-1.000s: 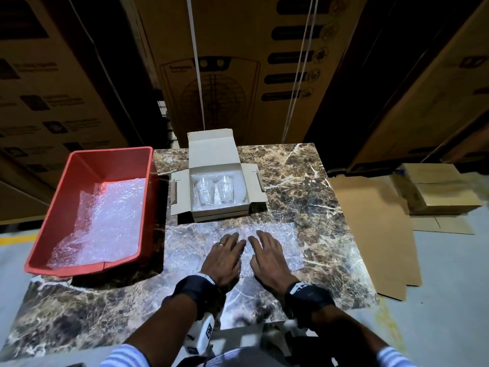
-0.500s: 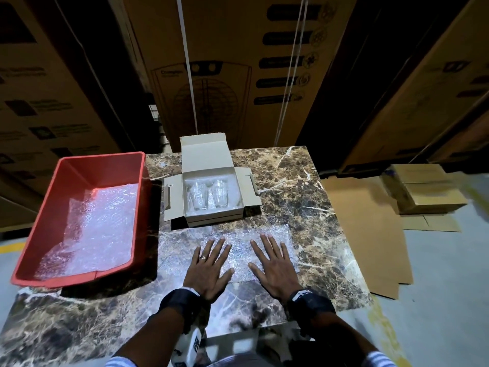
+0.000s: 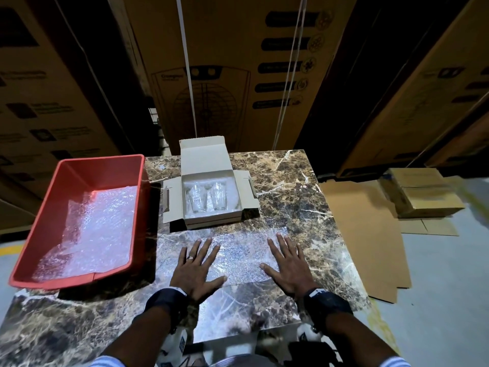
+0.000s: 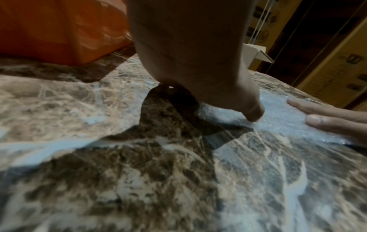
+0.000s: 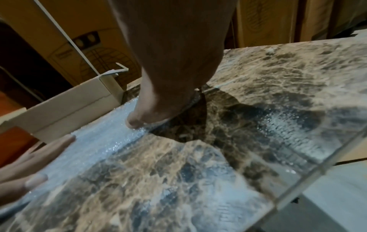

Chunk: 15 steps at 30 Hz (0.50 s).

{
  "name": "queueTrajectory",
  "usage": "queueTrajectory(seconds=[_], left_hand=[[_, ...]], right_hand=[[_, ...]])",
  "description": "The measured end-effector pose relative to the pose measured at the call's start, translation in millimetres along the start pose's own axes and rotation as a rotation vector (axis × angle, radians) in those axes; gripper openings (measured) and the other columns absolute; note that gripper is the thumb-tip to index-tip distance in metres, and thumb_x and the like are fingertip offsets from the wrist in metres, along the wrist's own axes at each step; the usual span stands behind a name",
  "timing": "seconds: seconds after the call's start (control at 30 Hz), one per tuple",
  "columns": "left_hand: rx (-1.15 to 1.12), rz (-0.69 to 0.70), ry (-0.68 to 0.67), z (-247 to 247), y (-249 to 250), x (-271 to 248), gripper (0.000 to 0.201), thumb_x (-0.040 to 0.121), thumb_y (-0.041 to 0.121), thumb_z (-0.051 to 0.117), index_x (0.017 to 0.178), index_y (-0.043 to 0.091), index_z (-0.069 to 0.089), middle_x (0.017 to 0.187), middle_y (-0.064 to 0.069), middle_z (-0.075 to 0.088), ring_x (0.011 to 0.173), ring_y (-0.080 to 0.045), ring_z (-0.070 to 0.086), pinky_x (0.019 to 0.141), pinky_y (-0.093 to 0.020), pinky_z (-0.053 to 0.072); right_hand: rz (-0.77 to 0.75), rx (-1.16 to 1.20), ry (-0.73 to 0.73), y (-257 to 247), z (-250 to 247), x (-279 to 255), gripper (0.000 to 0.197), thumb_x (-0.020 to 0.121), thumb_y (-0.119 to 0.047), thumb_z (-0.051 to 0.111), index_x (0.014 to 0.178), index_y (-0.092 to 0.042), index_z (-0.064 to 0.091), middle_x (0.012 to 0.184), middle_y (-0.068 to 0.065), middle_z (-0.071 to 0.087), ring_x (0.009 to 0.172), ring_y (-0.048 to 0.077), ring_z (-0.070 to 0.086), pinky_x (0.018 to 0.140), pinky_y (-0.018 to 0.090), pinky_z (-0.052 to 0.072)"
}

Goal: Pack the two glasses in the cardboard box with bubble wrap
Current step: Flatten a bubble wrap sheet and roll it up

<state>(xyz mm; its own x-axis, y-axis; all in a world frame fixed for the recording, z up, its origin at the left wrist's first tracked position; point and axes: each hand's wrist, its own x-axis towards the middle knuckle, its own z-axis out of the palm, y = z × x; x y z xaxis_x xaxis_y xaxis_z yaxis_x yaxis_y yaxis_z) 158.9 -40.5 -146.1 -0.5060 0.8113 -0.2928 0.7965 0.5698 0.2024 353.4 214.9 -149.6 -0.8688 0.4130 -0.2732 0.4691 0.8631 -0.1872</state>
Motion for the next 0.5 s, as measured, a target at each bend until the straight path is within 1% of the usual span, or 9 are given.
queueTrajectory(seconds=[0.07, 0.13, 0.2, 0.27, 0.33, 0.37, 0.4, 0.43, 0.5], left_hand=[[0.0, 0.01, 0.001, -4.4, 3.1, 1.2, 0.096, 0.087, 0.085, 0.026, 0.163, 0.037, -0.007, 0.168, 0.003, -0.021, 0.157, -0.029, -0.016, 0.122, -0.051, -0.015], [0.006, 0.006, -0.002, -10.8, 8.9, 2.6, 0.102, 0.083, 0.082, 0.035, 0.165, 0.032, 0.0, 0.171, -0.004, -0.013, 0.158, -0.032, -0.012, 0.122, -0.051, -0.014], [-0.028, 0.01, 0.029, -18.2, 15.0, 3.9, 0.106, 0.076, 0.078, 0.046, 0.164, 0.028, 0.013, 0.172, -0.009, 0.0, 0.158, -0.034, -0.006, 0.124, -0.052, -0.01], [-0.069, 0.035, 0.085, -24.3, 20.2, 3.8, 0.103, 0.07, 0.073, 0.055, 0.158, 0.028, 0.027, 0.169, -0.013, 0.013, 0.156, -0.035, 0.004, 0.125, -0.054, -0.002], [-0.076, 0.091, 0.153, -27.1, 24.1, 4.5, 0.091, 0.067, 0.07, 0.06, 0.146, 0.029, 0.04, 0.157, -0.011, 0.031, 0.149, -0.035, 0.022, 0.122, -0.055, 0.012], [-0.071, 0.126, 0.176, -28.1, 26.8, 4.5, 0.083, 0.067, 0.071, 0.062, 0.137, 0.03, 0.046, 0.145, -0.007, 0.039, 0.14, -0.031, 0.032, 0.118, -0.053, 0.019], [-0.068, 0.16, 0.186, -29.2, 29.6, 4.2, 0.076, 0.066, 0.073, 0.062, 0.129, 0.031, 0.048, 0.132, -0.001, 0.042, 0.128, -0.026, 0.039, 0.113, -0.05, 0.026], [-0.071, 0.187, 0.176, -29.9, 31.9, 3.5, 0.071, 0.066, 0.075, 0.062, 0.121, 0.031, 0.049, 0.12, 0.003, 0.042, 0.116, -0.022, 0.041, 0.106, -0.047, 0.029], [-0.061, 0.22, 0.112, -28.8, 34.3, 3.3, 0.066, 0.065, 0.078, 0.061, 0.109, 0.03, 0.05, 0.109, 0.006, 0.04, 0.104, -0.019, 0.039, 0.099, -0.043, 0.03]], right_hand=[[0.0, 0.028, -0.009, -3.4, -3.9, 0.6, 0.081, 0.095, -0.081, 0.022, 0.159, -0.044, -0.01, 0.168, -0.009, -0.022, 0.156, 0.018, -0.017, 0.124, 0.048, -0.007], [0.017, 0.072, -0.02, -6.1, -8.9, 2.2, 0.083, 0.095, -0.078, 0.032, 0.161, -0.041, -0.001, 0.17, -0.005, -0.013, 0.157, 0.022, -0.009, 0.124, 0.05, -0.004], [0.036, 0.066, -0.017, -9.4, -14.0, 4.8, 0.085, 0.094, -0.075, 0.04, 0.162, -0.036, 0.007, 0.171, 0.002, -0.002, 0.157, 0.028, 0.0, 0.124, 0.054, 0.003], [0.009, 0.041, 0.044, -16.5, -21.1, 6.6, 0.084, 0.092, -0.072, 0.045, 0.16, -0.031, 0.018, 0.168, 0.008, 0.013, 0.153, 0.031, 0.013, 0.122, 0.054, 0.013], [-0.085, 0.082, 0.104, -24.9, -29.9, 7.1, 0.068, 0.093, -0.067, 0.048, 0.148, -0.028, 0.04, 0.157, 0.007, 0.032, 0.142, 0.028, 0.029, 0.117, 0.05, 0.027], [-0.149, 0.121, 0.112, -28.4, -33.7, 6.7, 0.058, 0.093, -0.065, 0.05, 0.136, -0.027, 0.051, 0.147, 0.004, 0.041, 0.133, 0.023, 0.036, 0.112, 0.047, 0.037], [-0.215, 0.153, 0.097, -31.1, -36.4, 6.2, 0.051, 0.092, -0.065, 0.051, 0.123, -0.025, 0.057, 0.134, 0.002, 0.046, 0.122, 0.019, 0.041, 0.103, 0.044, 0.045], [-0.271, 0.166, 0.059, -33.3, -37.5, 4.9, 0.048, 0.09, -0.066, 0.053, 0.114, -0.024, 0.06, 0.122, -0.001, 0.049, 0.111, 0.016, 0.043, 0.093, 0.041, 0.049], [-0.343, 0.139, -0.016, -34.0, -35.1, 2.9, 0.048, 0.084, -0.067, 0.057, 0.106, -0.025, 0.059, 0.107, -0.006, 0.047, 0.098, 0.013, 0.042, 0.079, 0.036, 0.047]])
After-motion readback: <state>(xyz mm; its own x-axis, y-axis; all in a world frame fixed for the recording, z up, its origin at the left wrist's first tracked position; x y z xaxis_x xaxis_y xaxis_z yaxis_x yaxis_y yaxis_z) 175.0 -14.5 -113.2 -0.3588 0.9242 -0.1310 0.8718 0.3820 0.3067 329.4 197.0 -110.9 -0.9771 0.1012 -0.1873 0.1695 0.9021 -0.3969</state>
